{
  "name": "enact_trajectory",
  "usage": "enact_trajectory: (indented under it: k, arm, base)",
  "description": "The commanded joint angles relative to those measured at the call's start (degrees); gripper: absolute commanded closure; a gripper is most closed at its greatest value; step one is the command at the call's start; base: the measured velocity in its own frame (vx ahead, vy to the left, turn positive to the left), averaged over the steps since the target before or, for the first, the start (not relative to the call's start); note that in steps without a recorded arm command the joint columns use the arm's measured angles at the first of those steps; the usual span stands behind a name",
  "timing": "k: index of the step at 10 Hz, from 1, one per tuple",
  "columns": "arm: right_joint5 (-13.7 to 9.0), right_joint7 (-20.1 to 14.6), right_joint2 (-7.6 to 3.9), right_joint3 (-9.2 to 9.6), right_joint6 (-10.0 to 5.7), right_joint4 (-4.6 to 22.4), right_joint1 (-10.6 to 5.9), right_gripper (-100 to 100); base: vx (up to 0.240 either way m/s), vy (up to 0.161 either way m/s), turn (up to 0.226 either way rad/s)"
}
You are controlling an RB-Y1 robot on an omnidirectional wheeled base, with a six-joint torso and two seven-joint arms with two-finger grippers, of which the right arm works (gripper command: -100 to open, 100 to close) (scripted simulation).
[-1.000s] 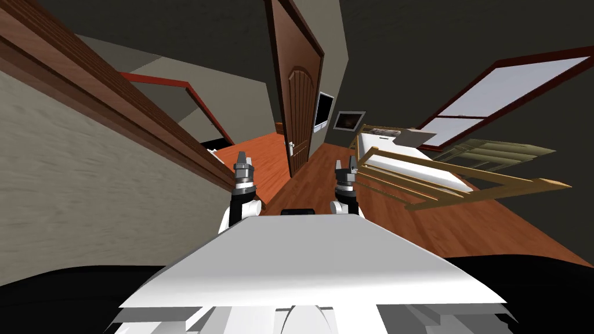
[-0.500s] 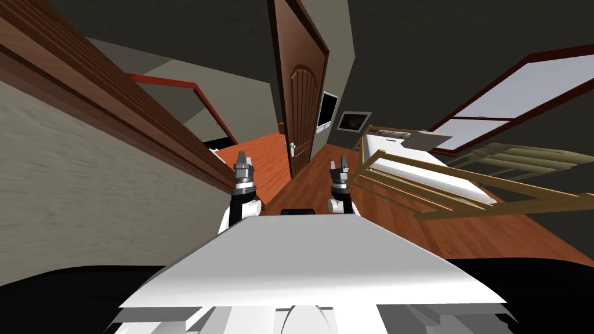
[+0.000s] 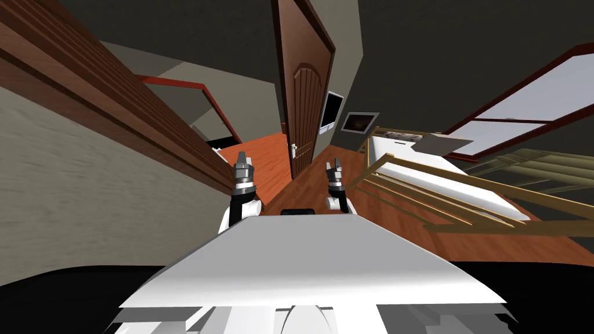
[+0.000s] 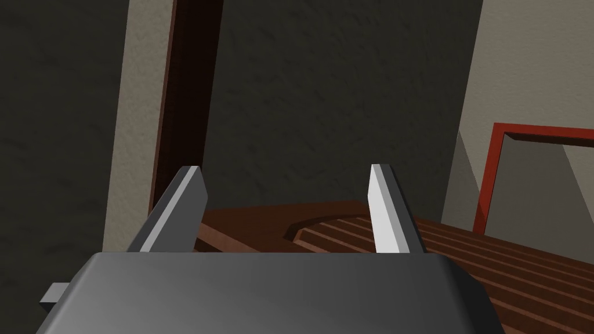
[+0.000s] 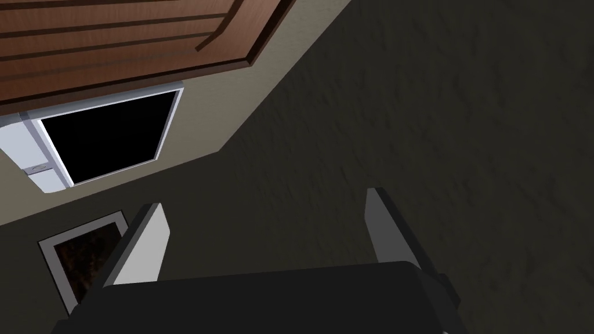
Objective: Push the door open
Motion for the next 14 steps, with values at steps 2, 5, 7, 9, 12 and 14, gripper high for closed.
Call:
enact_trajectory:
  k: [2,5,7,9,12,14]
  arm:
    - [0.81,-0.83,-0.39,0.25,0.21,3.86,-2.44,-100]
    - [1.74,-1.9,-0.83,0.42,0.6,8.68,-5.63,-100]
    - [2.37,-2.64,-1.09,0.53,0.87,11.79,-7.82,-100]
    - [3.03,-3.4,-1.29,0.65,1.14,15.25,-10.08,-100]
    - [4.03,-4.56,-1.52,0.83,1.56,20.6,-13.52,-100]
    - [4.71,-5.34,-1.62,0.95,1.85,24.12,-15.85,-100]
  base:
    - [0.103,-0.066,0.097]
    - [0.083,-0.073,0.102]
    - [0.096,-0.075,0.117]
    - [0.075,-0.081,0.117]
    - [0.079,-0.083,0.116]
    - [0.085,-0.088,0.104]
